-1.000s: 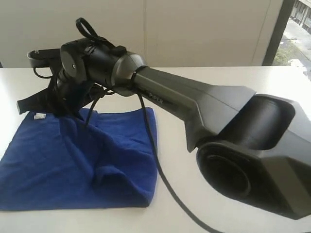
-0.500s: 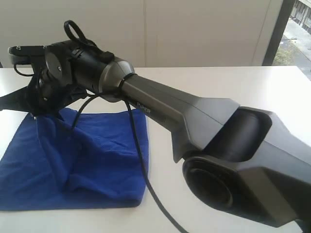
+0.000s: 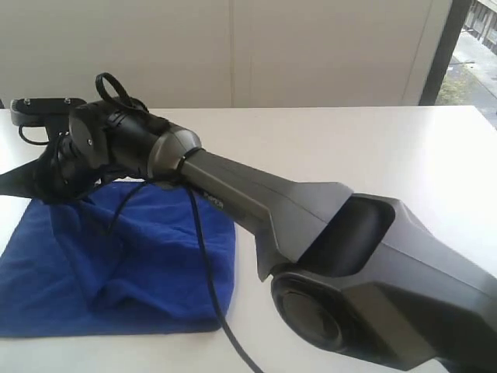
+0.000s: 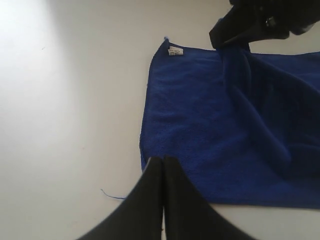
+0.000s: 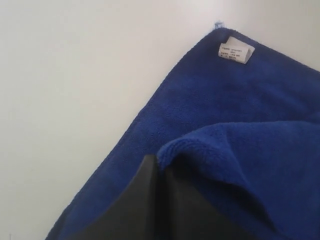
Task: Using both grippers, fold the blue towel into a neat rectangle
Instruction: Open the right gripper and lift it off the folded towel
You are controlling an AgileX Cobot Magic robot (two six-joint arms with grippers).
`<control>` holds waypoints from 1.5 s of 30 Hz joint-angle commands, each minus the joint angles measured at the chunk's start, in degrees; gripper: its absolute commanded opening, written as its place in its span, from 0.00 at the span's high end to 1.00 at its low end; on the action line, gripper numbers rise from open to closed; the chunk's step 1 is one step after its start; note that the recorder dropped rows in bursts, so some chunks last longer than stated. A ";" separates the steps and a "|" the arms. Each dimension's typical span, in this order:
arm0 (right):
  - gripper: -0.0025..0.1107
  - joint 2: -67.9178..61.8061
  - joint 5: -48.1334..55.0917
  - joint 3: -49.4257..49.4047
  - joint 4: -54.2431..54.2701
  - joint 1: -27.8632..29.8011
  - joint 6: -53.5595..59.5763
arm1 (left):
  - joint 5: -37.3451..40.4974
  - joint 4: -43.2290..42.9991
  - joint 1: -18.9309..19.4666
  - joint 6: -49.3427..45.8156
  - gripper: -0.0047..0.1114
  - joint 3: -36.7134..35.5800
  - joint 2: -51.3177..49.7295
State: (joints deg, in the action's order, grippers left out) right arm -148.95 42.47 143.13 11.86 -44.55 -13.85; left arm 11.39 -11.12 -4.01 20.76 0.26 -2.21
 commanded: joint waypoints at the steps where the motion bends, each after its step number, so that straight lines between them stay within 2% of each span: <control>1: 0.98 -1.14 -2.15 0.26 -0.02 -0.04 0.43 | -0.30 -0.03 -0.14 0.00 0.96 -0.26 -0.14; 3: 0.95 -1.23 -2.29 0.26 -0.02 -0.04 1.79 | -0.30 -0.03 -0.14 0.00 0.96 -0.26 -0.14; 5: 0.86 -1.23 -2.29 0.26 -0.02 0.08 2.74 | -0.30 -0.03 -0.14 0.00 0.96 -0.26 -0.14; 11: 0.42 -1.23 -2.29 0.26 -0.02 0.08 3.45 | -0.30 -0.03 -0.14 0.00 0.96 -0.26 -0.14; 13: 0.36 -1.08 -2.29 0.26 -0.02 0.08 3.59 | -0.30 -0.03 -0.14 0.00 0.96 -0.26 -0.14; 19: 0.35 1.59 -0.62 0.26 -1.88 0.08 6.47 | -0.30 -0.03 -0.14 0.00 0.96 -0.26 -0.14; 24: 0.35 5.54 9.64 0.26 -7.23 1.27 6.36 | -0.30 -0.03 -0.14 0.00 0.96 -0.26 -0.14; 33: 0.36 8.39 23.22 0.13 -7.32 6.37 10.27 | -0.30 -0.03 -0.14 0.00 0.96 -0.26 -0.14; 40: 0.36 11.17 27.49 0.13 -10.11 9.71 10.96 | -0.30 -0.03 -0.14 0.00 0.96 -0.26 -0.14; 45: 0.42 12.28 27.49 -1.63 -11.86 11.91 10.96 | -0.30 -0.03 -0.14 0.00 0.96 -0.26 -0.14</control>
State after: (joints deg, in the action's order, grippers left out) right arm -137.95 69.54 143.00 1.09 -34.22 -3.52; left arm 11.39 -11.25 -4.01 20.76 0.26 -2.21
